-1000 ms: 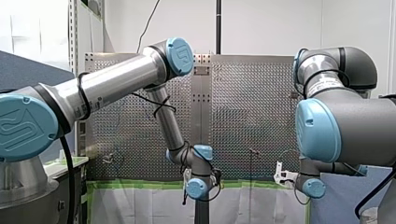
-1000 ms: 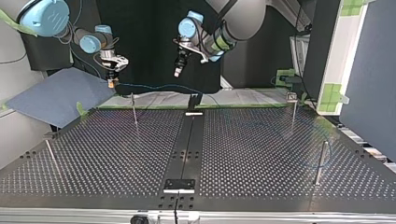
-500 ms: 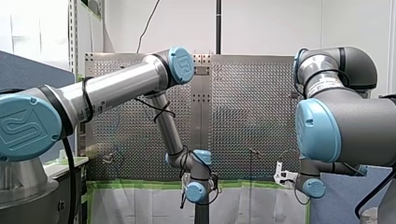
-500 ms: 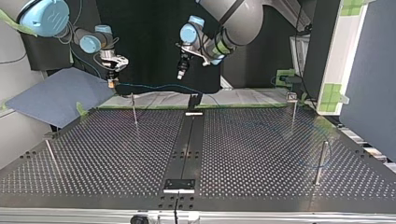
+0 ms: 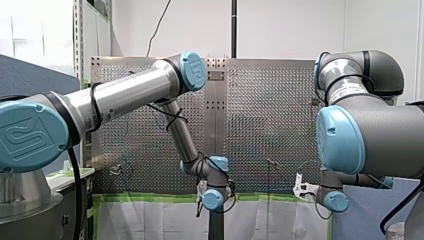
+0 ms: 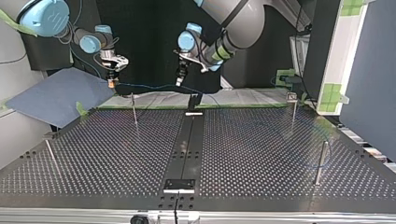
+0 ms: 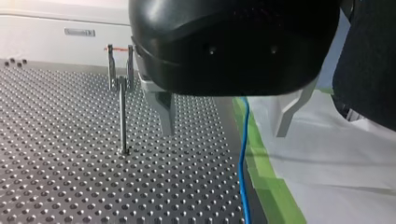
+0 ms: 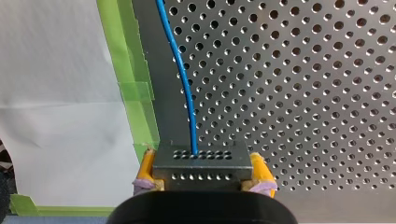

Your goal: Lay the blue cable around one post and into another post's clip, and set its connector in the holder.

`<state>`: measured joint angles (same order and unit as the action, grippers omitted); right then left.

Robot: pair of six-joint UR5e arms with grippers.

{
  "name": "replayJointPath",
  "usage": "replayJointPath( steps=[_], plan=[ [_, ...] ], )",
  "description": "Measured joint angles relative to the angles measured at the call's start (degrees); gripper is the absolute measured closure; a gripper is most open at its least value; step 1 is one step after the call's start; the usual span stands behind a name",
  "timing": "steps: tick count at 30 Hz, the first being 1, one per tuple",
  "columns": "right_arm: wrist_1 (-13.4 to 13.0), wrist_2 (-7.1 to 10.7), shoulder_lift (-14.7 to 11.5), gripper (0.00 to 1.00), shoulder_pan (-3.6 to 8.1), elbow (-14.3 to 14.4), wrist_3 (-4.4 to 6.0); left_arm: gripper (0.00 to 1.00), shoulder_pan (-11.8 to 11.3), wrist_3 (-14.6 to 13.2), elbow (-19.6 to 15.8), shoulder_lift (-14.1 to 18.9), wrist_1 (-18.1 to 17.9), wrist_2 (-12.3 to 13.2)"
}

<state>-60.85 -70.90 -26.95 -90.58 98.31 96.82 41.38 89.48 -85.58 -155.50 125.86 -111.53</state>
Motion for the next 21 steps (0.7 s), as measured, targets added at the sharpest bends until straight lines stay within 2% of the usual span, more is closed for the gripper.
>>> replayJointPath(
  steps=[21],
  plan=[
    [0.24, 0.22, 0.0, 1.0, -0.16, 0.0, -0.12, 0.0, -3.55, -1.37, 1.16, -0.02, 1.93, -0.36]
  ],
)
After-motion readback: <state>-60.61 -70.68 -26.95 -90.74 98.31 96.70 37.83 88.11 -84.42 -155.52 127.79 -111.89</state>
